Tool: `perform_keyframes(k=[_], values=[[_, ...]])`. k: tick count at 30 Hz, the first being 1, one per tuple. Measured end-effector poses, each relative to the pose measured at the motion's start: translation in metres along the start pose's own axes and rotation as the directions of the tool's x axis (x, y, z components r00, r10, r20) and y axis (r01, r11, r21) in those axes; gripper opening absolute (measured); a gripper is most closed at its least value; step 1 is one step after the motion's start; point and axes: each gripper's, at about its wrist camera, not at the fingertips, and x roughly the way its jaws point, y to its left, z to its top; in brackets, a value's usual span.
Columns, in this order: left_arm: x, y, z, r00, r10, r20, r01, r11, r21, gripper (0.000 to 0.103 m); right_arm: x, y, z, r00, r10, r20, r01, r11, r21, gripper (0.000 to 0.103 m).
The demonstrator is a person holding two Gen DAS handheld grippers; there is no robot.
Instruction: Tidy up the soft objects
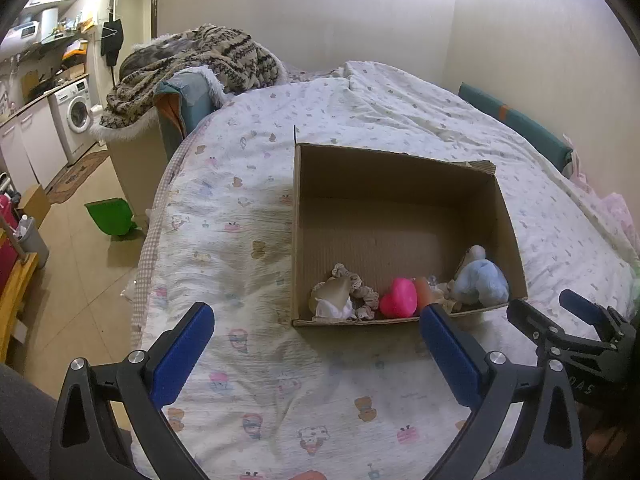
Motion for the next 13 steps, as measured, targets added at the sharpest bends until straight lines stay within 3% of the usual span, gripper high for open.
perform_keyframes(k=[13], values=[[0.0017,-0.0006,-0.0015,1.0,-0.008,-0.012,0.008,1.0,-0.001,0.102,0.0012,0.0,-0.0004,1.0,0.003,-0.003,-0.003,1.0,0.0,0.103]])
